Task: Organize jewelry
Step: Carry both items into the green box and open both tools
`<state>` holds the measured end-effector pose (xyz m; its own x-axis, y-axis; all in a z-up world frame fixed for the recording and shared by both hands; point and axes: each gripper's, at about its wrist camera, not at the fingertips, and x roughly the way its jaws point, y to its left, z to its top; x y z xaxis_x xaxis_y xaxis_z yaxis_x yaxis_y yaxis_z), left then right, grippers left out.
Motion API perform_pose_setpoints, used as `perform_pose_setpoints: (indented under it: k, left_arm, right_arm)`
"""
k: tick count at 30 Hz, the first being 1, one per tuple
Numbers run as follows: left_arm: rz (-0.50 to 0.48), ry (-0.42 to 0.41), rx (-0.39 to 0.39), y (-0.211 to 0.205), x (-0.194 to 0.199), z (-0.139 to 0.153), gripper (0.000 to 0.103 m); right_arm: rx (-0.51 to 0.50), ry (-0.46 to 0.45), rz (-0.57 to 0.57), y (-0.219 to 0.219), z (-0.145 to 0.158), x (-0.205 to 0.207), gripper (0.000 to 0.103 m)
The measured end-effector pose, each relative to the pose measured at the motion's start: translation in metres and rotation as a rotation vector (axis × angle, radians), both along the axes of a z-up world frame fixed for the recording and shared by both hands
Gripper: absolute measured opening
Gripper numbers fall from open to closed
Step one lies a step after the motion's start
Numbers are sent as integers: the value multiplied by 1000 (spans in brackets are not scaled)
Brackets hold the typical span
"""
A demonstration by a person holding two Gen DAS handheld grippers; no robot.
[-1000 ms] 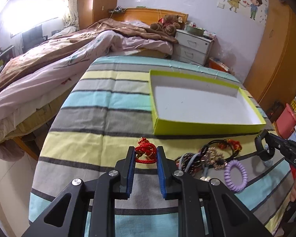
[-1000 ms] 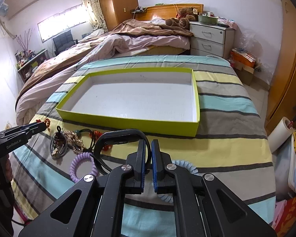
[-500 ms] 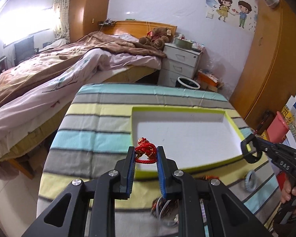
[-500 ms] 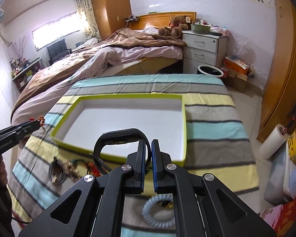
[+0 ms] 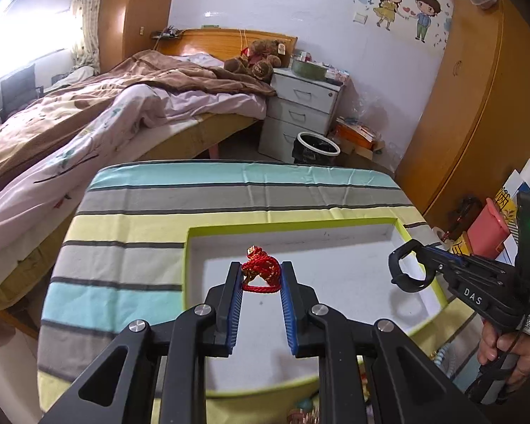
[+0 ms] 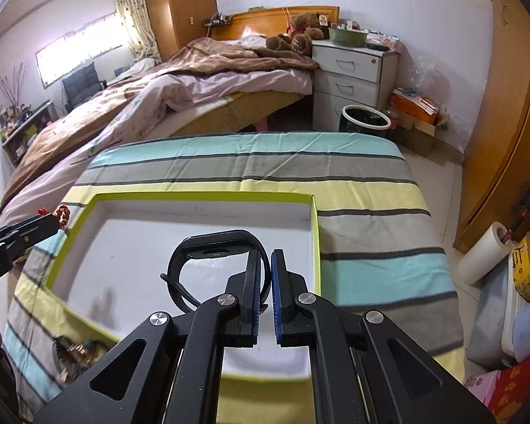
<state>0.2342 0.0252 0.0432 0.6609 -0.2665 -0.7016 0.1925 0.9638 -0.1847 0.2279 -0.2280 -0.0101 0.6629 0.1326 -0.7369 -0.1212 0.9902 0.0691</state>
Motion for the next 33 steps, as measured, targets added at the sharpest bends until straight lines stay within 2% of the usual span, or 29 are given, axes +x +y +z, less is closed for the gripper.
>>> perform_pose_setpoints:
  k: [7,16,33]
  left_arm:
    - [-3,65,-10,-8,31,-26,21]
    - [-5,119,10,-14,50,-49,21]
    - [5,156,9,-12,55,-59,24]
  right_arm:
    - [-16,35,-11,-4,-13,26,6]
    - [-29,72,-16,-7,-26,41,6]
    - [-47,87,-8,-4,-34,49,6]
